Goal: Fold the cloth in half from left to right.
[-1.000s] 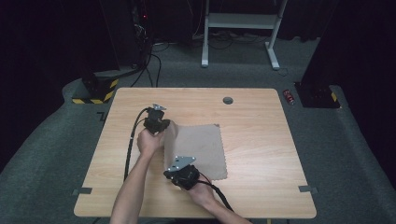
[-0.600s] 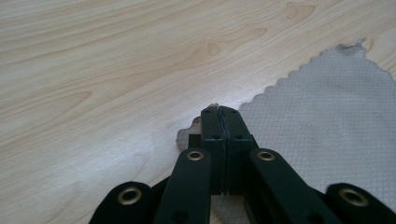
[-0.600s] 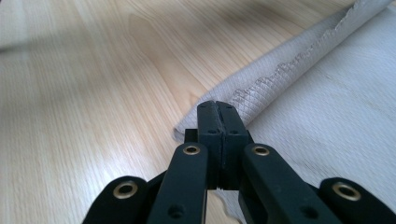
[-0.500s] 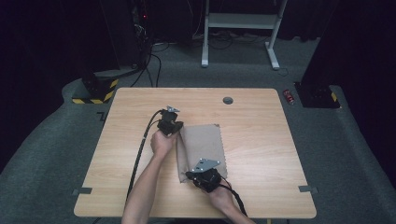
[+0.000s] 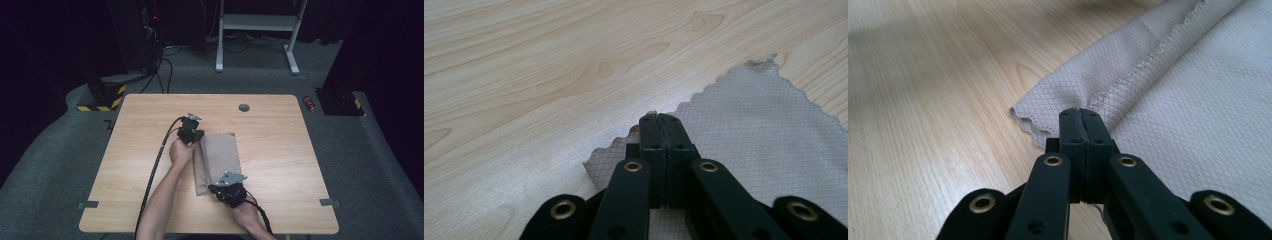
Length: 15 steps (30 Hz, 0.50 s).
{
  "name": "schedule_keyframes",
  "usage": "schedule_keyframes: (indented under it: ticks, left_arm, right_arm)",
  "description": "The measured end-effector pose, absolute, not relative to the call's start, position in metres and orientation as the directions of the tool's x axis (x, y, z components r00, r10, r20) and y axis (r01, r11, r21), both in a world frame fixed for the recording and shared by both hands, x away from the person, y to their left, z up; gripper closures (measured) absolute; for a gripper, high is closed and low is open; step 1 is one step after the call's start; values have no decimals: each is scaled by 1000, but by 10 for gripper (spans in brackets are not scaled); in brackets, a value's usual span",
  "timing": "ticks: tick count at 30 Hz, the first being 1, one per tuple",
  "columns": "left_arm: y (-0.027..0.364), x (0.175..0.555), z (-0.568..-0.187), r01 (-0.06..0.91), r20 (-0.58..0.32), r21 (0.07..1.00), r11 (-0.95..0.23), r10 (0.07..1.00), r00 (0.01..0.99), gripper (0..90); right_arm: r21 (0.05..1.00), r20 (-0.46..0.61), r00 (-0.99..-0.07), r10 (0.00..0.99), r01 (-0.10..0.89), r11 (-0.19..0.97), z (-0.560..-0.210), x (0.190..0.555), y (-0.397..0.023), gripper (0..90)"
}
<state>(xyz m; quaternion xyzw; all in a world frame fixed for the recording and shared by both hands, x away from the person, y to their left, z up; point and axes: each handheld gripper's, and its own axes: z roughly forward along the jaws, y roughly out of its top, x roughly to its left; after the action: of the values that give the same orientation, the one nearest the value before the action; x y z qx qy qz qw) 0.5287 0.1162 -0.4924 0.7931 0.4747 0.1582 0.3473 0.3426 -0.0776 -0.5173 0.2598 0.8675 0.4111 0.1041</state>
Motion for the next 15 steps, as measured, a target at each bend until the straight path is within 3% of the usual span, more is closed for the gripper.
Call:
schedule_keyframes:
  ticks: [12, 15]
  left_arm:
    - [102, 530, -494, 629, -52, 705, -327, 861, 506, 894]
    - [100, 530, -493, 636, -86, 711, -301, 860, 504, 895]
  right_arm:
    - [771, 13, -832, 555, 361, 524, -517, 340, -93, 895]
    - [770, 7, -827, 562, 363, 524, -516, 340, -99, 894]
